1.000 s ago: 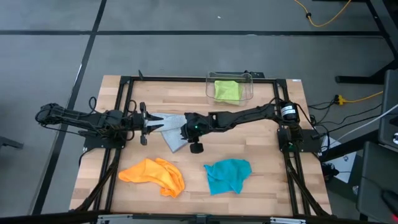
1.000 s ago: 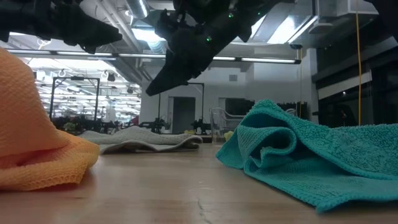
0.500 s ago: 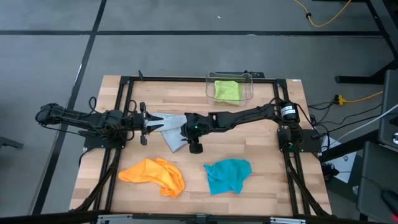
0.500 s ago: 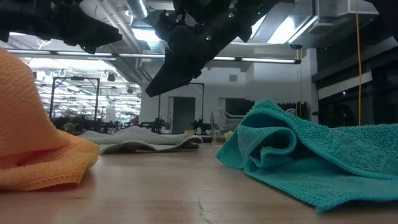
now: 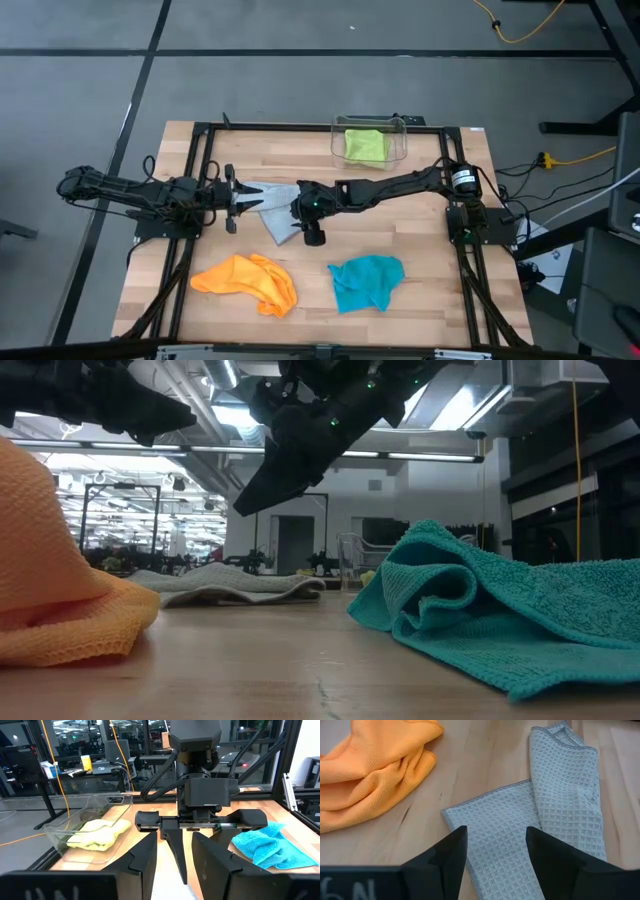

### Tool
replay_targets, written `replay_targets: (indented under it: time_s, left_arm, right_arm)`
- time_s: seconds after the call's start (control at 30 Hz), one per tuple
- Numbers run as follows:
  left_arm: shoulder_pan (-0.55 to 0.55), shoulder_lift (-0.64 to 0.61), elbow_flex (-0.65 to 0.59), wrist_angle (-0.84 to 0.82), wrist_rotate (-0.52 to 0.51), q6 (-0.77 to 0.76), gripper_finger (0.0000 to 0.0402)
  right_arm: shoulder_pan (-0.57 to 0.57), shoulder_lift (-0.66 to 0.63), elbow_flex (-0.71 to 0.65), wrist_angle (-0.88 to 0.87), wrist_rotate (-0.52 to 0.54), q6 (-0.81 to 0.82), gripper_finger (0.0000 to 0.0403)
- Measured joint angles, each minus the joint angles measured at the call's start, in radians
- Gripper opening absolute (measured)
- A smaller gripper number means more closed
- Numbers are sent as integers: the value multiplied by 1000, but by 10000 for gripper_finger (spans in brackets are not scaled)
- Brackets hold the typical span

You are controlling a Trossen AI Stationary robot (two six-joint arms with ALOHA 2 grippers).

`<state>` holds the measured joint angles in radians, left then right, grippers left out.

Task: Fold microfiber towels
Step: Fold the gray microfiber towel

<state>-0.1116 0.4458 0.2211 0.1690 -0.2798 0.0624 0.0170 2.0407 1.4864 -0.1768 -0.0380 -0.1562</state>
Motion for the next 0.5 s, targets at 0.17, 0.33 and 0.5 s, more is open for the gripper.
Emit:
replay_targets:
  time_s: [0.17, 0.33, 0.5]
  left_arm:
    - [0, 0, 0, 0, 0, 0, 115]
    - [0, 0, 0, 0, 0, -1, 115]
    - [0, 0, 0, 0, 0, -1, 115]
  right_arm:
    - [0, 0, 0, 0, 1, 49, 205]
    - [0, 0, 0, -1, 1, 46, 205]
    - [0, 0, 0, -1, 1, 45, 205]
